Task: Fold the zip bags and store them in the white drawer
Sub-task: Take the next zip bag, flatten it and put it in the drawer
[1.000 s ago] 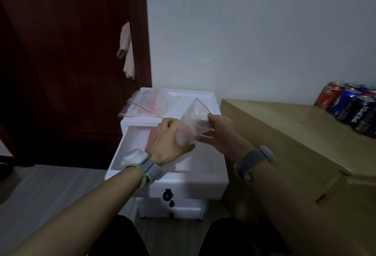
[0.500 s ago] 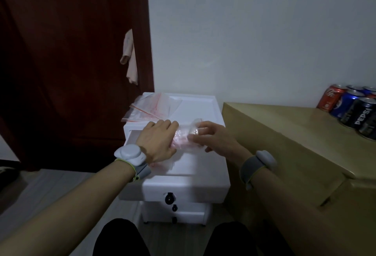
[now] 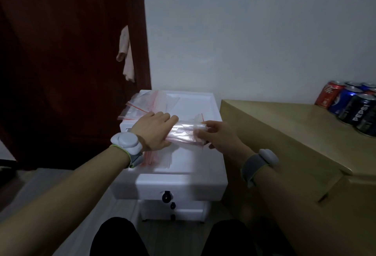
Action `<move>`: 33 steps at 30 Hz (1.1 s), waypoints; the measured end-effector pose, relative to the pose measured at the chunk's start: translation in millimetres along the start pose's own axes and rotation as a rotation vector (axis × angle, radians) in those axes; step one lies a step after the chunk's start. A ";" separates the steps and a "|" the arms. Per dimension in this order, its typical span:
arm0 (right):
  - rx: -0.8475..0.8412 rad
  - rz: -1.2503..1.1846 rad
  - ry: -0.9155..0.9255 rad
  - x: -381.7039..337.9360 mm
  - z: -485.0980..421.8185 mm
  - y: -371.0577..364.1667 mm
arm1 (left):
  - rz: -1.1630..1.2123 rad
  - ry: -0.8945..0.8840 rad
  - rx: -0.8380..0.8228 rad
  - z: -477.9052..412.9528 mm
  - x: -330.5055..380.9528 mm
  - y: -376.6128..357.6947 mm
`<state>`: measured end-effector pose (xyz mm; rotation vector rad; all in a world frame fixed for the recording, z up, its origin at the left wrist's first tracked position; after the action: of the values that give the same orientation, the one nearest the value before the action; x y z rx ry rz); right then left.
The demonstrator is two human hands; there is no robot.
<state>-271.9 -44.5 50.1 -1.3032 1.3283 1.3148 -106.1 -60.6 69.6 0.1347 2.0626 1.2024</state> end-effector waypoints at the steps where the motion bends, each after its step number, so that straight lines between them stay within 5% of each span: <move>1: 0.011 -0.016 0.002 0.2 -0.6 3.4 | 0.003 0.005 0.000 -1.2 -1.7 -1.2; 8: 0.104 -0.115 -0.021 9.0 -4.0 32.0 | 0.139 0.125 -0.079 -11.4 -27.9 -9.4; 15: 0.546 -0.287 -0.053 16.3 3.1 101.3 | 0.479 0.692 -0.134 -25.1 -93.3 -32.2; 26: 0.571 -0.343 -0.057 18.4 12.2 106.8 | 0.308 0.563 -0.308 -83.1 -45.3 -39.2; 30: 0.539 -0.362 -0.066 20.5 12.9 96.6 | 0.438 0.572 -0.080 -82.2 -41.8 -14.2; 33: 0.494 -0.381 -0.036 17.3 11.4 83.4 | 0.883 0.736 0.113 -64.9 -57.3 1.3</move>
<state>-357.4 -42.6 41.9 -1.1047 1.2050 0.6878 -106.2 -130.6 120.6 0.8325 2.8384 1.8395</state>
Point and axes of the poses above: each hand's wrist, its own z-axis away from the middle knuckle, its own y-axis out of the back of the hand, x = y × z, the point moved 9 cm from there along -z, towards the middle knuckle, and after that the axes turned 13 degrees about -z, right-handed, at the moved point
